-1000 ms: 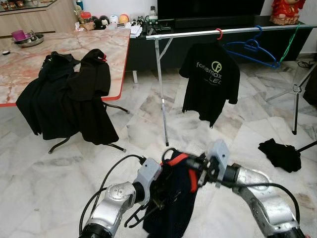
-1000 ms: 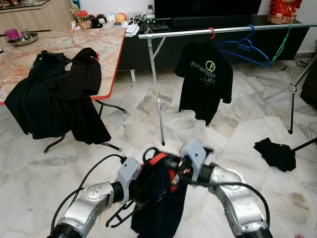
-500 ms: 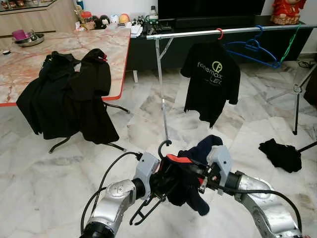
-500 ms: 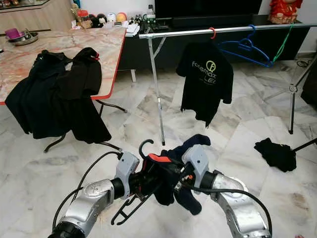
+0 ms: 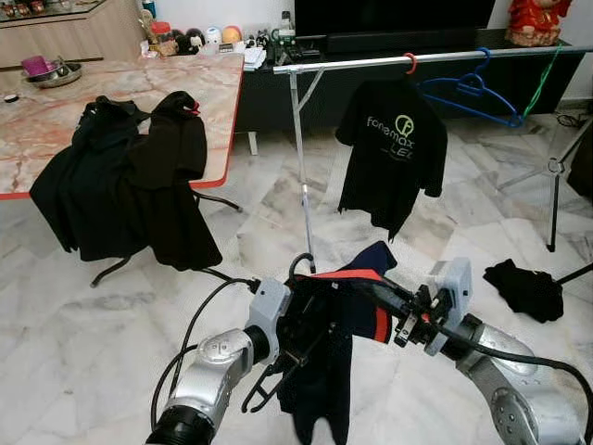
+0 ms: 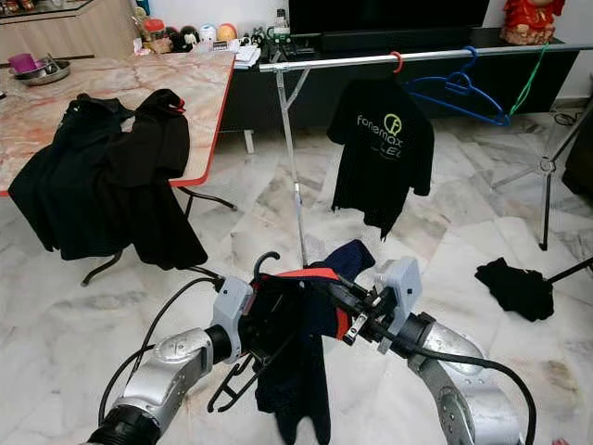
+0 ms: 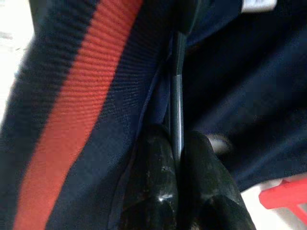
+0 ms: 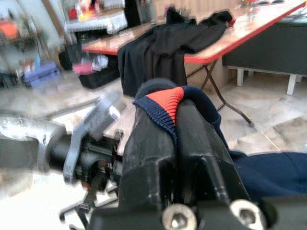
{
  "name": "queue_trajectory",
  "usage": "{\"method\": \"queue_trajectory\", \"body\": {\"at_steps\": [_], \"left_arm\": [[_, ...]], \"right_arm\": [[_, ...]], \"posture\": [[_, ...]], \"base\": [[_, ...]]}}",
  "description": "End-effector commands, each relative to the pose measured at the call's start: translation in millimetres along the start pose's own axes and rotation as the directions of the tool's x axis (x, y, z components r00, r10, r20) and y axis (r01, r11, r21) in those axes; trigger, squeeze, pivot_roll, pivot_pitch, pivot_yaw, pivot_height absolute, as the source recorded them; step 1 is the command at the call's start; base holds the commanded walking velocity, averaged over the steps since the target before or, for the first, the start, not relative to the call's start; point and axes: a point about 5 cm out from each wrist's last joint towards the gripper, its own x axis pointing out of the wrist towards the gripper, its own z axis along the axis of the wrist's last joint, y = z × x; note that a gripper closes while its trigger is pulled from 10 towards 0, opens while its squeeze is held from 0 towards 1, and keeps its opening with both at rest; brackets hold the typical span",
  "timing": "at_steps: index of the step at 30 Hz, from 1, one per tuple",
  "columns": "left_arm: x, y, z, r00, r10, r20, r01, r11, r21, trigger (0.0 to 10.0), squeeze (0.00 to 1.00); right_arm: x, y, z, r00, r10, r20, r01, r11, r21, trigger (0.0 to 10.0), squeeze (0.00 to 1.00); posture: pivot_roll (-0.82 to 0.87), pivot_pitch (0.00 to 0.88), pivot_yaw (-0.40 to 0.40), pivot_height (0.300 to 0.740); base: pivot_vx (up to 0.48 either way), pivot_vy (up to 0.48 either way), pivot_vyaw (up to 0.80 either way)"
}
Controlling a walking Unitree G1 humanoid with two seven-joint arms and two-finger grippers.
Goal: Hang hanger
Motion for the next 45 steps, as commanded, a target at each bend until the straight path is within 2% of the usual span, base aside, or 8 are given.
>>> {"method": "queue_trajectory", "body": {"at_steps": [1,6,20,21,22,37,40,45], "left_arm": [[-1.3,3.4,-0.8,1.0,0.013,-0.001,-0.013,1.0,0.004,10.0,0.0],[-2.4,4.6,-1.9,1.0,0.013,-0.009,-0.013,1.0,0.002,10.0,0.0],[-3.3,7.9,1.6,0.999,0.029,0.018,-0.029,1.0,-0.011,10.0,0.0],[-3.8,8.5,1.3,0.999,0.031,0.018,-0.031,0.999,-0.011,10.0,0.0],[-4.6,9.6,0.8,0.999,0.035,0.016,-0.035,0.999,-0.012,10.0,0.0],[-3.1,6.2,-0.9,0.999,0.03,0.019,-0.029,0.999,-0.022,10.0,0.0],[-3.5,5.1,-2.2,1.0,0.018,0.013,-0.018,1.0,-0.021,10.0,0.0],[-6.1,0.8,-9.9,0.999,-0.036,-0.037,0.037,0.999,0.023,10.0,0.0]], "right_arm": [[-4.8,7.8,-14.8,0.99,0.041,-0.132,-0.046,0.998,-0.037,10.0,0.0],[-17.6,-1.3,-34.2,0.954,-0.05,-0.294,0.032,0.997,-0.066,10.0,0.0],[-31.2,-24.4,-38.6,0.918,-0.272,-0.29,0.259,0.962,-0.083,10.0,0.0],[-31.1,-21.5,-38.7,0.924,-0.25,-0.289,0.241,0.968,-0.068,10.0,0.8],[-30.6,-14.0,-40.2,0.933,-0.202,-0.298,0.194,0.979,-0.055,10.0,1.0],[-17.1,-13.4,-27.4,0.955,-0.226,-0.191,0.215,0.974,-0.076,10.0,1.0],[-15.5,-32.4,0.3,0.933,-0.357,-0.04,0.35,0.929,-0.12,10.0,1.0],[-24.3,-58.2,11.2,0.863,-0.506,-0.013,0.497,0.852,-0.164,10.0,1.0]], "posture": [[0.09,0.113,0.022,0.74],[0.08,0.116,0.022,0.74],[0.08,0.123,0.024,0.74],[0.08,0.122,0.023,0.74],[0.08,0.123,0.025,0.74],[0.08,0.124,0.023,0.74],[0.08,0.124,0.023,0.74],[0.08,0.121,0.021,0.74]], "base": [[0.0,0.0,0.0],[0.0,0.0,0.0],[0.0,0.0,0.0],[0.0,0.0,0.0],[0.0,0.0,0.0],[0.0,0.0,0.0],[0.0,0.0,0.0],[0.0,0.0,0.0]]}}
